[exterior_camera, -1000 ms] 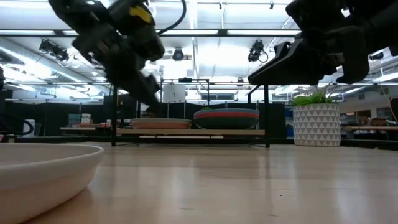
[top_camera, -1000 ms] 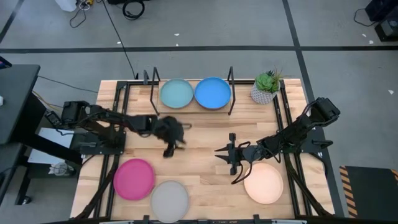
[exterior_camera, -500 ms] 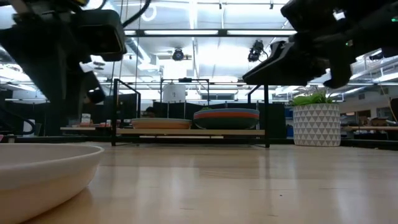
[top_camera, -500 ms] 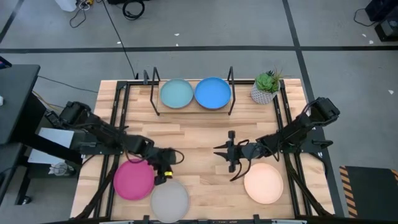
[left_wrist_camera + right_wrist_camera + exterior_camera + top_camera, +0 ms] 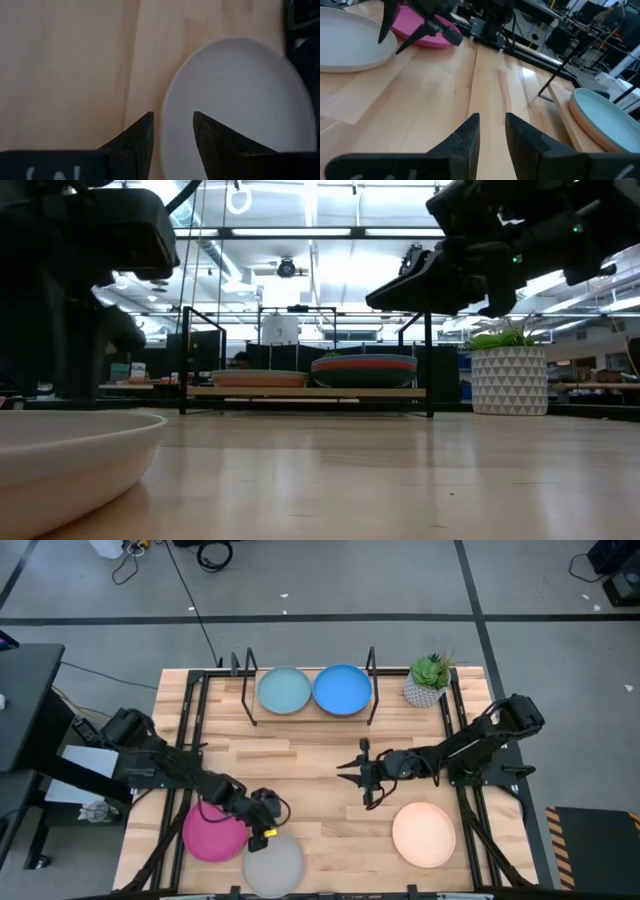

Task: Place and stack plates onto a shelf
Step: Stack the gray plate on top of the light blue plate on the shelf

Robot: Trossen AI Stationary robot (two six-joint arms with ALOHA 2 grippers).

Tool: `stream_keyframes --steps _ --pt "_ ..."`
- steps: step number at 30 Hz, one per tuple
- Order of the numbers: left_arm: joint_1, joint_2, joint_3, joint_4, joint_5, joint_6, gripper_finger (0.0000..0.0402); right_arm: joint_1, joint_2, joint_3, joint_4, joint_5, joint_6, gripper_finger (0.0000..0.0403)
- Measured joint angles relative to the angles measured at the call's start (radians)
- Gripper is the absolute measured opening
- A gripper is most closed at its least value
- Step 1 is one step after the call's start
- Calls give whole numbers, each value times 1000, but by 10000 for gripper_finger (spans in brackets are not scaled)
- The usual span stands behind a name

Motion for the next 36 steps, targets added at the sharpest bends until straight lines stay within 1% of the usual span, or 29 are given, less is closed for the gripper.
stream_keyframes --steps 4,6,9,11,14,18,19,24,28,31,36 --pt "-15 74 63 -58 -16 8 143 -26 0 0 15 -54 -7 99" --pt "-16 105 100 -125 -23 26 143 -33 0 0 22 -73 -10 99" --pt "-18 141 158 -232 -37 41 141 -36 0 0 33 -78 -17 99" --pt "-21 164 190 -273 -49 69 131 -36 0 0 33 -79 -22 99" --pt "-22 180 210 -301 -52 111 96 -36 0 0 33 -87 -25 99" --pt "-12 179 212 -302 -51 138 23 -35 0 0 36 -103 -24 99" --pt "-7 176 213 -301 -49 145 16 -35 0 0 37 -104 -24 99" --pt "36 169 218 -311 -81 203 17 -34 0 0 32 -107 -2 99" --pt "99 164 263 -360 -79 297 17 -31 0 0 19 -140 34 99" --pt "163 163 295 -419 -55 395 16 -27 0 0 10 -148 55 99" --pt "299 163 306 -460 -64 602 19 -2 0 0 -12 -144 82 99"
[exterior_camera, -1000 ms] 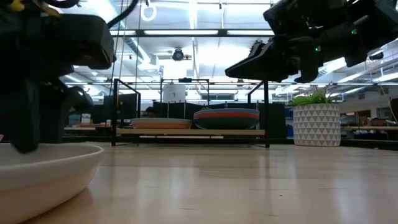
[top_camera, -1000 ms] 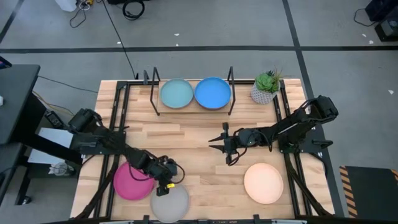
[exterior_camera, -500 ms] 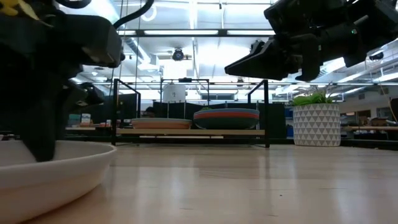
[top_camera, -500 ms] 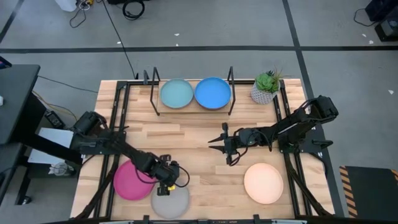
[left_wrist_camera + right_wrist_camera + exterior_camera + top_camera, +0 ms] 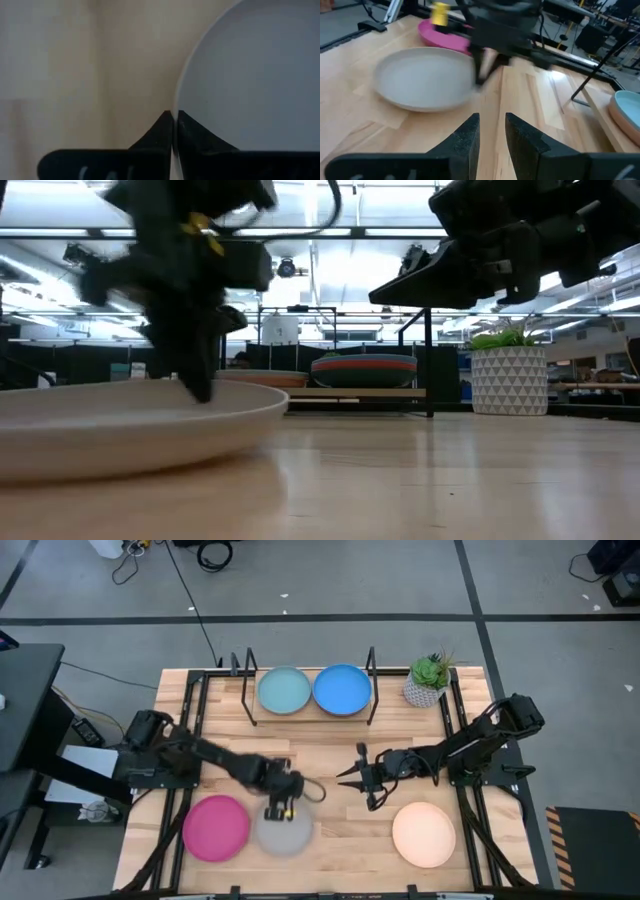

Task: Place and stack plates onto a shelf
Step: Stack the gray plate on top of the light blue plate on the shelf

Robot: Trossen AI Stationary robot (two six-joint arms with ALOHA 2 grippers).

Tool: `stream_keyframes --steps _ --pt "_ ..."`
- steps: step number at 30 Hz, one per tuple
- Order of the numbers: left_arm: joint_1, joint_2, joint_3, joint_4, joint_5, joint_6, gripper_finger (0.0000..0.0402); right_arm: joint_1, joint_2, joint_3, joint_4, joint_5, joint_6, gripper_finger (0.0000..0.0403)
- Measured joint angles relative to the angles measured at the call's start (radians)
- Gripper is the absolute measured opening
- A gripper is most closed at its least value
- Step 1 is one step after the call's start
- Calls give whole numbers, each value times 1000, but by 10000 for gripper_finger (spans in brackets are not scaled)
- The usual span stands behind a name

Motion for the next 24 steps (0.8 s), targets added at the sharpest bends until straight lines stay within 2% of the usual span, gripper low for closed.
stream_keyframes --steps 4,7,13,16,21,24 --pt "142 0 0 1 -10 161 21 25 0 0 -15 53 3 99" --pt "244 0 0 13 21 265 21 37 0 0 -26 83 3 99" --pt "383 0 0 42 50 364 28 51 0 0 -33 100 3 99" --pt "404 0 -1 42 25 404 50 52 0 0 -35 101 3 99" --pt "394 -6 27 19 -104 404 118 52 0 0 -38 102 4 99" --pt "355 -7 72 -48 -87 354 155 52 0 0 -40 102 8 99"
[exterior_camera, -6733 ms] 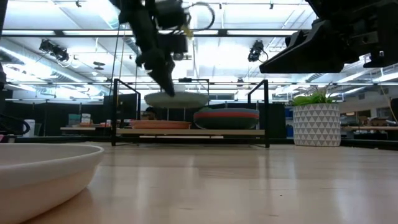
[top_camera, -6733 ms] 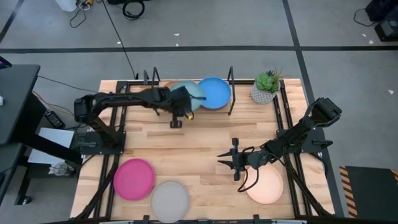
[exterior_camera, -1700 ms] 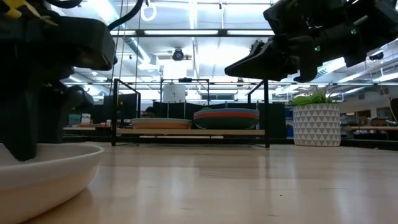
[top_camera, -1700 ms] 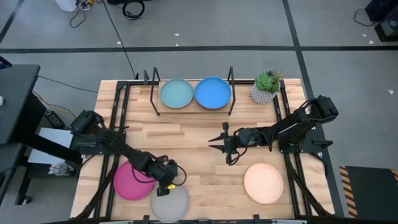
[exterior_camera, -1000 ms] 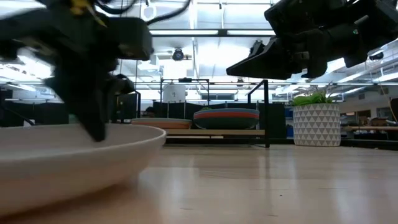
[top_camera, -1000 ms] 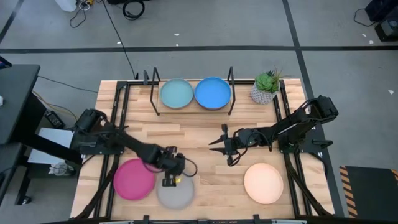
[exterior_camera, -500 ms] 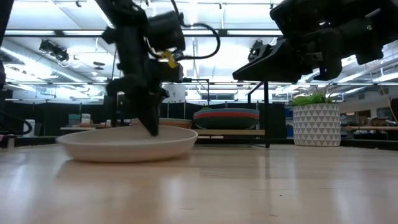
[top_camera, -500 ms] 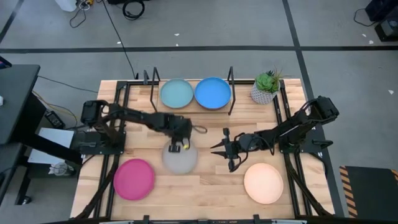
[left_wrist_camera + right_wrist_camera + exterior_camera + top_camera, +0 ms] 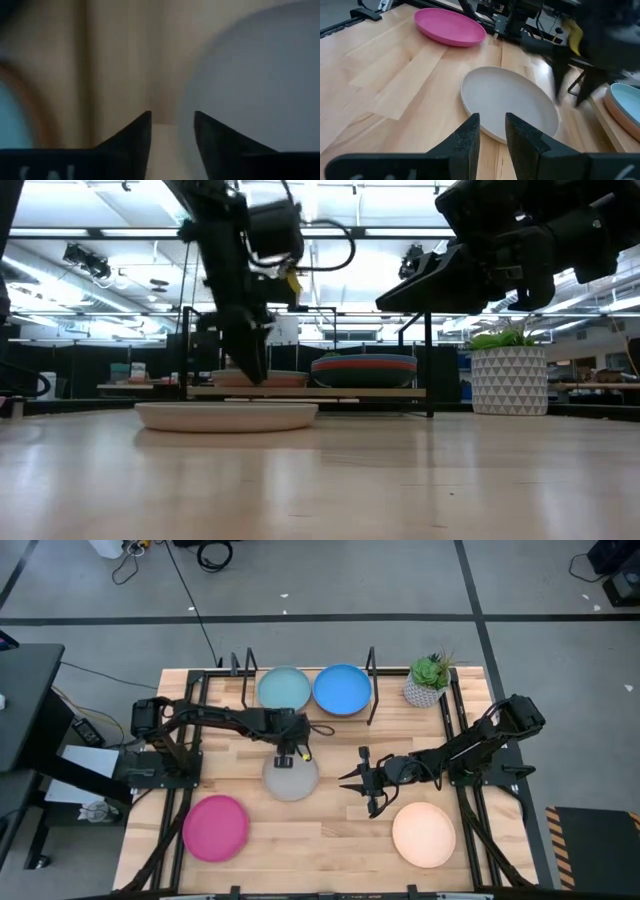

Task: Place and stack plates onto a shelf
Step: Stack the gray plate on top of the light blue plate on the shelf

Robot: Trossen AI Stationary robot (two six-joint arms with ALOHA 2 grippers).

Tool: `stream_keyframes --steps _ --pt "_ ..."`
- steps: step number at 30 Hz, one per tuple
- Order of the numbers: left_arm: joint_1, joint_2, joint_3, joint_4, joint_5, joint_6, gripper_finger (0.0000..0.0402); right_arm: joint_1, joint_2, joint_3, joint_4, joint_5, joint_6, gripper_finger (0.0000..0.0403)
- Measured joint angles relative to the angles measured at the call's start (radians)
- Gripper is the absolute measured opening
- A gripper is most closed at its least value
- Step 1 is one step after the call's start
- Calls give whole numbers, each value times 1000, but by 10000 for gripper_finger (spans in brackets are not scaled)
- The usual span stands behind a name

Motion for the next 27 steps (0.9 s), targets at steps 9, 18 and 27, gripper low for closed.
stream_keyframes --steps 9,18,27 --pt "-275 2 28 -16 330 -272 171 0 0 0 -15 37 10 99" --pt "-470 2 28 6 -58 -464 162 0 0 0 -13 37 11 99" --pt "-542 2 -21 225 -194 -518 162 0 0 0 -14 37 11 99"
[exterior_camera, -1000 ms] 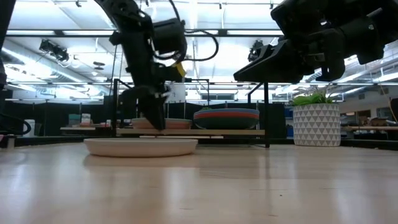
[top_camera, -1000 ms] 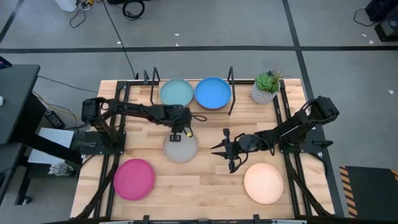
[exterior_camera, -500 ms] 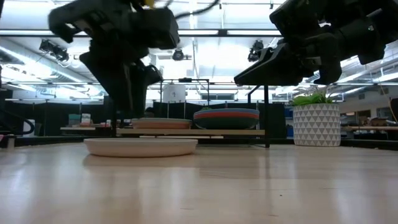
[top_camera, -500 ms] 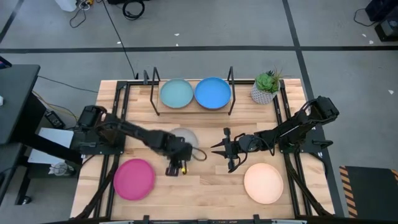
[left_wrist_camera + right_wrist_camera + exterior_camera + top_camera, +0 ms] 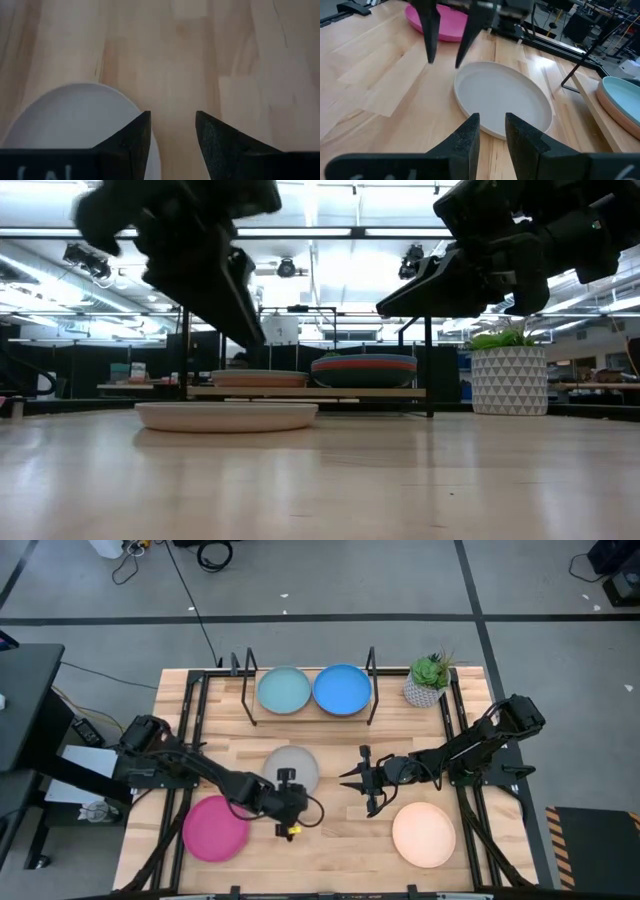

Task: Place and stack plates onto a shelf
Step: Stack the gray plate on top of the light blue plate on the shelf

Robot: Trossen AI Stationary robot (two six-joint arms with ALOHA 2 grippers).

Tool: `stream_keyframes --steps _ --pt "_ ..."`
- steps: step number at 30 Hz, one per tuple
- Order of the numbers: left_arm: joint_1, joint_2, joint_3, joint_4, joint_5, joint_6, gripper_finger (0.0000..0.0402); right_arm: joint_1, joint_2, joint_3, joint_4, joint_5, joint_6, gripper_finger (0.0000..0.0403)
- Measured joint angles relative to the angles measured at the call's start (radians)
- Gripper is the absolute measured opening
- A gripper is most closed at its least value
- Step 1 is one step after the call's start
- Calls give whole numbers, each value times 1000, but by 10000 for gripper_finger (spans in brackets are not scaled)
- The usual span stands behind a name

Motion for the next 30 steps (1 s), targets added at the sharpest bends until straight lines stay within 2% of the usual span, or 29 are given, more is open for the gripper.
stream_keyframes --steps 3,8,12,21,26,30 --pt "4 0 -57 91 -25 -44 162 0 0 0 0 0 0 99" --pt "-8 2 -153 187 -130 -97 162 4 0 0 0 -2 0 99" --pt "-17 2 -215 298 -134 -118 162 4 0 0 0 -2 0 99" --pt "-15 25 -261 319 -149 -125 162 2 0 0 0 -4 -3 99" --pt "-18 66 -261 311 -119 -117 161 2 0 0 1 -4 -2 99" --pt "-22 71 -260 312 -119 -116 144 2 0 0 2 -4 -2 99"
